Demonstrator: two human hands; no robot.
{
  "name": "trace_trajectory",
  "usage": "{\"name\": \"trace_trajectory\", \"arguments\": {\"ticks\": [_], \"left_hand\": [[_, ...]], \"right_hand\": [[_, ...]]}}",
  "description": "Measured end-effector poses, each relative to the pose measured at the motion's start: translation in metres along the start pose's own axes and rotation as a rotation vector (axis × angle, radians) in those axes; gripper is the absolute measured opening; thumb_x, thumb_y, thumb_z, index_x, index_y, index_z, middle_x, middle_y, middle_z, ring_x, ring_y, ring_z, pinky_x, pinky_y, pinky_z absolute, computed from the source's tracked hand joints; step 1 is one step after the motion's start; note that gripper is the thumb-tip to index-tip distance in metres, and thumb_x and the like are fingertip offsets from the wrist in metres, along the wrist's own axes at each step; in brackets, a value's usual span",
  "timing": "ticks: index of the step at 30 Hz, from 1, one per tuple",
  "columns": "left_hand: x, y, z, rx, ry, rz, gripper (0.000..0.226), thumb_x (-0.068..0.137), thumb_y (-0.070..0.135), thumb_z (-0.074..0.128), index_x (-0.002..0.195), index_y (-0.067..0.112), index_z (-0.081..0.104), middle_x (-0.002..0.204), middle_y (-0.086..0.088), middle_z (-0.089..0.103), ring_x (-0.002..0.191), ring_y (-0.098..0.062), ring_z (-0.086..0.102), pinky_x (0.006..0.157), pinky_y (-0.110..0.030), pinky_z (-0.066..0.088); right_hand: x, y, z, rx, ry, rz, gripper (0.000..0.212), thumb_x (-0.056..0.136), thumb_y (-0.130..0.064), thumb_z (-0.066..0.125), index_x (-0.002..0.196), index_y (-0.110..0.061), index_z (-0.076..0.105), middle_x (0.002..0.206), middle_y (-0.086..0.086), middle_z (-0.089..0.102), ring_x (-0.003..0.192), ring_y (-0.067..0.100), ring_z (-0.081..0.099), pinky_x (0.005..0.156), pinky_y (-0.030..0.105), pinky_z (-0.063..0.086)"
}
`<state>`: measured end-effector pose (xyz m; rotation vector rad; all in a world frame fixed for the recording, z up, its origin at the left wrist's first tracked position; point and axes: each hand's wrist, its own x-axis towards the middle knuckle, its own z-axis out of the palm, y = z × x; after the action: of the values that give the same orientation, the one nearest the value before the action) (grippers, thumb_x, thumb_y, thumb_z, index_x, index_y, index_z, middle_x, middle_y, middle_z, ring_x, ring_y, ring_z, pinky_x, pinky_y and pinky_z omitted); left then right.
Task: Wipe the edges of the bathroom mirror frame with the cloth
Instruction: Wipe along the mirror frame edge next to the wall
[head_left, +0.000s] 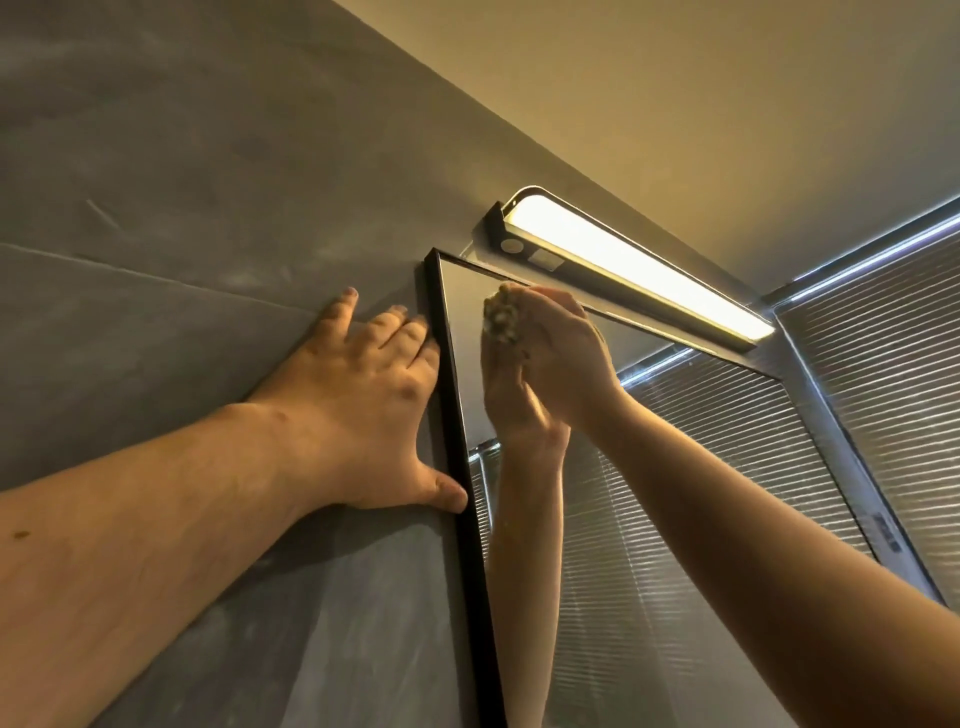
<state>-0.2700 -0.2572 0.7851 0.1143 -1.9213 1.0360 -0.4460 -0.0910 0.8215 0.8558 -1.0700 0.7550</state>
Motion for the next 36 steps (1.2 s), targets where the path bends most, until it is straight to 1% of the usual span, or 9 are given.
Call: {"name": "trace_trajectory", "arguments": {"ticks": [3, 8, 15, 21, 24, 26, 29, 32, 36], "left_hand": [[0.000, 0.000, 0.001, 0.006, 0.001, 0.005, 0.134, 0.054, 0.101, 0.016, 0.154, 0.014, -0.003, 0.163, -0.006, -0.006, 0.150, -0.024, -0.010, 0.119, -0.055, -0.007], [-0.002, 0.003, -0.001, 0.036, -0.021, -0.009, 0.149, 0.031, 0.098, -0.017, 0.154, 0.016, -0.004, 0.163, -0.005, -0.006, 0.150, -0.023, -0.010, 0.120, -0.051, -0.007], [-0.003, 0.003, 0.001, 0.028, 0.013, -0.006, 0.153, 0.026, 0.095, -0.024, 0.155, 0.016, 0.000, 0.163, -0.005, -0.001, 0.150, -0.023, -0.008, 0.119, -0.050, -0.008], [-0.003, 0.004, 0.001, 0.015, 0.047, 0.001, 0.153, 0.026, 0.094, -0.028, 0.155, 0.015, -0.001, 0.163, -0.006, -0.003, 0.150, -0.024, -0.008, 0.120, -0.051, -0.008], [-0.003, 0.004, 0.000, 0.023, 0.061, 0.000, 0.154, 0.024, 0.089, -0.033, 0.155, 0.015, 0.001, 0.164, -0.006, -0.001, 0.151, -0.024, -0.007, 0.120, -0.051, -0.007], [-0.003, 0.004, 0.001, 0.052, 0.065, 0.003, 0.153, 0.024, 0.088, -0.034, 0.155, 0.015, 0.000, 0.163, -0.006, -0.003, 0.150, -0.024, -0.008, 0.119, -0.051, -0.008], [-0.003, 0.003, 0.003, 0.046, 0.151, 0.026, 0.152, 0.035, 0.093, -0.029, 0.153, 0.011, 0.020, 0.162, -0.012, 0.015, 0.150, -0.027, 0.009, 0.119, -0.053, 0.001], [0.002, -0.002, 0.016, 0.030, 0.306, 0.060, 0.130, 0.064, 0.096, 0.000, 0.126, -0.002, 0.060, 0.134, -0.023, 0.056, 0.129, -0.037, 0.051, 0.107, -0.061, 0.028], [0.004, -0.001, 0.027, 0.001, 0.325, 0.023, 0.123, 0.068, 0.095, 0.012, 0.118, -0.005, 0.064, 0.126, -0.025, 0.061, 0.121, -0.039, 0.058, 0.104, -0.059, 0.027]], "right_hand": [[0.004, 0.017, -0.014, -0.027, -0.012, 0.184, 0.035, 0.093, 0.001, 0.055, 0.125, -0.011, 0.064, 0.124, 0.006, 0.061, 0.113, 0.014, 0.054, 0.091, 0.005, 0.039], [0.013, 0.059, -0.031, -0.045, 0.028, 0.322, 0.027, 0.095, 0.001, 0.044, 0.108, 0.002, 0.068, 0.110, 0.021, 0.068, 0.099, 0.026, 0.060, 0.087, 0.033, 0.046], [0.012, 0.109, -0.042, -0.091, -0.016, 0.575, 0.031, 0.097, -0.010, 0.045, 0.117, -0.014, 0.069, 0.120, 0.009, 0.069, 0.111, 0.029, 0.062, 0.097, 0.038, 0.049], [-0.006, 0.060, -0.037, 0.084, -0.011, 0.348, 0.034, 0.087, 0.006, 0.045, 0.100, -0.009, 0.073, 0.104, 0.003, 0.070, 0.102, 0.021, 0.063, 0.095, 0.032, 0.049], [-0.030, 0.024, -0.029, 0.137, -0.026, 0.217, 0.042, 0.085, 0.004, 0.049, 0.119, -0.011, 0.069, 0.122, 0.005, 0.065, 0.117, 0.016, 0.059, 0.104, 0.027, 0.046], [-0.047, 0.009, -0.021, 0.120, -0.004, 0.119, 0.040, 0.089, -0.002, 0.054, 0.126, -0.012, 0.066, 0.127, 0.005, 0.063, 0.120, 0.018, 0.059, 0.103, 0.033, 0.048], [-0.056, 0.012, -0.017, 0.115, -0.002, -0.001, 0.039, 0.090, 0.000, 0.064, 0.127, -0.009, 0.064, 0.127, 0.009, 0.063, 0.120, 0.023, 0.060, 0.099, 0.042, 0.052], [-0.044, 0.030, -0.024, 0.099, -0.047, 0.107, 0.041, 0.090, -0.002, 0.060, 0.130, -0.012, 0.063, 0.130, 0.006, 0.062, 0.123, 0.018, 0.057, 0.104, 0.037, 0.048], [-0.033, 0.065, -0.044, 0.071, -0.028, 0.367, 0.042, 0.091, 0.000, 0.047, 0.126, -0.012, 0.066, 0.129, 0.007, 0.064, 0.122, 0.018, 0.056, 0.107, 0.025, 0.040]]}}
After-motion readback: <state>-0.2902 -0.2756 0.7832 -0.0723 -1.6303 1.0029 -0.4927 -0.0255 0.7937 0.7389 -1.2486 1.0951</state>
